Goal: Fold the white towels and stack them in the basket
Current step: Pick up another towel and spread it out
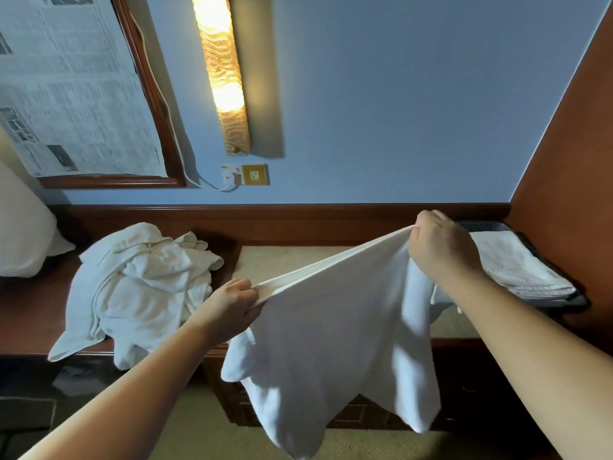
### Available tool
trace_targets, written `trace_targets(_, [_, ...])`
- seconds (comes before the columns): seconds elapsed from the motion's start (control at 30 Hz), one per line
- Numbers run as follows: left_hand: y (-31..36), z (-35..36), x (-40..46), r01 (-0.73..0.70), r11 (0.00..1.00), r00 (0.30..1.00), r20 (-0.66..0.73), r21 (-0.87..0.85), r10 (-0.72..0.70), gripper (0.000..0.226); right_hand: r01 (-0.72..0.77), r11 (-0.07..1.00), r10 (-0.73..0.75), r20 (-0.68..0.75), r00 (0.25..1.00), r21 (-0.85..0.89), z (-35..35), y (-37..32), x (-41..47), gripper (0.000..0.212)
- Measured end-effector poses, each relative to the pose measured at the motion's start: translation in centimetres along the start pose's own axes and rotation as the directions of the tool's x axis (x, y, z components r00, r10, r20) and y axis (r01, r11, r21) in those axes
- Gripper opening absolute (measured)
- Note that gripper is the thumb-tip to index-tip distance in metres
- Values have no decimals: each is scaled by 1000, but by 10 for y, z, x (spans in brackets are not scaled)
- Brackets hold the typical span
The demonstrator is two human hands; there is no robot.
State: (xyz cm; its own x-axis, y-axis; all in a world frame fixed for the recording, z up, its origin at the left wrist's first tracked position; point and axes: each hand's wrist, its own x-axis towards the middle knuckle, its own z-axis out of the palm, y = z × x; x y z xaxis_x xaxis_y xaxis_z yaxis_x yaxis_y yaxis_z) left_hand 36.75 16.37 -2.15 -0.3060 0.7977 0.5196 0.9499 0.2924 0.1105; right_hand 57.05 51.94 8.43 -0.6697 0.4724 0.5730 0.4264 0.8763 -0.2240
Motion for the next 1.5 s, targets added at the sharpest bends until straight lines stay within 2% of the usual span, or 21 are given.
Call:
trace_targets(0.07, [-9,6,-10,75,997,997,6,-21,-75,42,2,1000,-3,-20,1000,-23,-5,3,6,22])
trace_targets(0.13, [-16,11,-17,151,988,986,74,-22,-149,34,20,999,-21,-29,999,-41,-9,5,8,22])
trace_targets(0.23, [-20,13,-22,280,959,949,162,-45,-270,20,-37,999,37,-13,999,-4,-9,9,11,22])
trace_targets(0.33, [-17,9,-21,494,863,852,257,-106,-456,27,-76,996,79,48,996,-53,-6,14,9,21])
trace_targets(0.4, [-15,10,-16,570,817,799,290,-86,-527,27,-95,986,117,157,981,-137,-5,13,4,18])
trace_targets(0.53, [-9,5,-9,631,775,755,248,-27,-607,31,-56,979,127,375,918,-196,-8,16,-9,26])
trace_targets(0.63, [-6,-3,-5,666,745,744,93,-35,-661,37,-53,975,137,393,909,-218,-2,16,-17,25])
trace_targets(0.7, [-4,-9,3,643,766,765,59,-24,-641,44,-36,966,143,410,901,-258,6,16,-19,23])
trace_targets(0.8, [-10,-22,12,596,803,801,84,-4,-593,29,-130,964,219,420,881,-230,18,22,-21,22])
trace_targets(0.9, [-15,-38,5,469,883,876,123,11,-467,28,-269,962,260,437,861,-42,30,35,-26,25])
trace_targets(0.97, [-17,-43,-2,349,934,928,110,79,-356,36,-268,961,218,427,878,61,33,43,-30,26])
trace_targets(1.03, [-19,-41,-5,352,929,930,67,119,-361,33,-153,979,98,348,933,134,31,48,-37,26])
trace_targets(1.1, [-24,-39,-8,374,920,924,39,119,-381,30,108,985,-134,208,969,133,25,51,-47,21])
trace_targets(1.17, [-33,-37,-13,321,939,945,30,126,-327,38,328,942,-336,140,932,75,24,56,-56,20])
trace_targets(1.2, [-36,-35,-16,287,948,956,19,141,-292,40,384,921,-388,136,911,62,26,58,-60,22])
trace_targets(1.3, [-32,-30,-20,216,961,976,-2,175,-219,40,455,891,-451,134,882,4,42,69,-66,34])
trace_targets(1.37, [-29,-29,-26,148,964,989,-25,221,-146,51,482,876,-477,109,872,-28,51,77,-72,45])
trace_targets(1.43, [-33,-29,-34,92,969,996,-26,229,-88,62,502,864,-499,64,864,-45,55,82,-78,47])
trace_targets(1.5, [-38,-27,-40,45,971,999,-19,235,-42,58,525,849,-523,38,851,-68,58,86,-84,48])
